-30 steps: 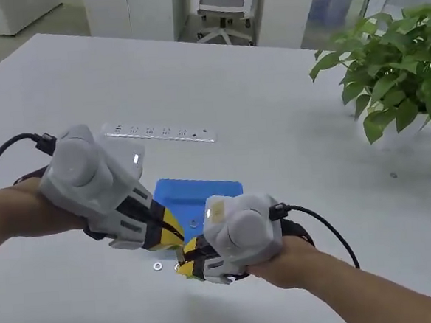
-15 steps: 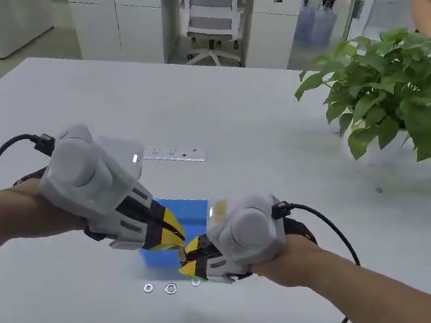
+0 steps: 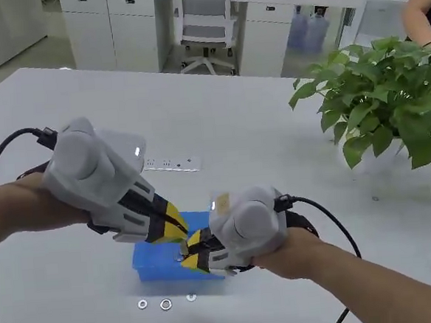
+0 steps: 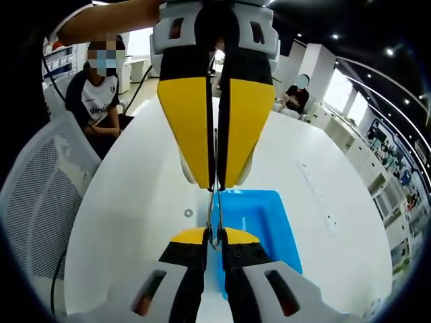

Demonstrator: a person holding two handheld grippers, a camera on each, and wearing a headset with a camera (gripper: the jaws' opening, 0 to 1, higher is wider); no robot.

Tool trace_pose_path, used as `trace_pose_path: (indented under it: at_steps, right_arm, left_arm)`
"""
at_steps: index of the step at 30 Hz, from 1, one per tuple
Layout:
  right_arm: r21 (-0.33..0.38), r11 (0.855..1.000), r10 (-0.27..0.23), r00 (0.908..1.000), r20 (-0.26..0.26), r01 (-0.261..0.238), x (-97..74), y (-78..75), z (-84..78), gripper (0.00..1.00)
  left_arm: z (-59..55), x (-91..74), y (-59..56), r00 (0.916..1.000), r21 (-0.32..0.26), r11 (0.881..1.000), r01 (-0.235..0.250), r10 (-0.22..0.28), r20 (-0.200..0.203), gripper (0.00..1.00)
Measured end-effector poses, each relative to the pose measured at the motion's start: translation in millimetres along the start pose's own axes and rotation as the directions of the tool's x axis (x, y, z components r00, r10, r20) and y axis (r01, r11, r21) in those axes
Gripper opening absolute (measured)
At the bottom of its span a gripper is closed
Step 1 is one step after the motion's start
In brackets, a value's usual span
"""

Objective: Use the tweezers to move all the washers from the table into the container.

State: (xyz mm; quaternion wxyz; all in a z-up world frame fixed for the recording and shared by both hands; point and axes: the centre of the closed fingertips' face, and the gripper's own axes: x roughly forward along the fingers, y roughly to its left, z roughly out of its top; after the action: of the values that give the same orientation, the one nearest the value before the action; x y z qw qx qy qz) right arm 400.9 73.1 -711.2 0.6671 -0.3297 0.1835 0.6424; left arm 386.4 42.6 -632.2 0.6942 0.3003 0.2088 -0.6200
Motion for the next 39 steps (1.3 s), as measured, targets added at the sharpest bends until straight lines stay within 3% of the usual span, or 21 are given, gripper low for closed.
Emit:
trace_pose_path:
  at_steps: [12,39]
  right_arm:
    - [0.006,1.000,-0.009,1.0000,0.000,0.009,5.3,-22.2,-7.7,0.09]
    - [0.057,0.998,0.041,0.9991,-0.007,-0.041,41.3,-41.1,-41.6,0.10]
  left_arm:
    - [-4.3,6.3,20.9,1.0000,0.002,1.000,0.000,0.000,0.002,0.06]
    - [-42.1,36.0,48.5,0.9992,-0.047,0.998,0.039,-0.040,-0.010,0.06]
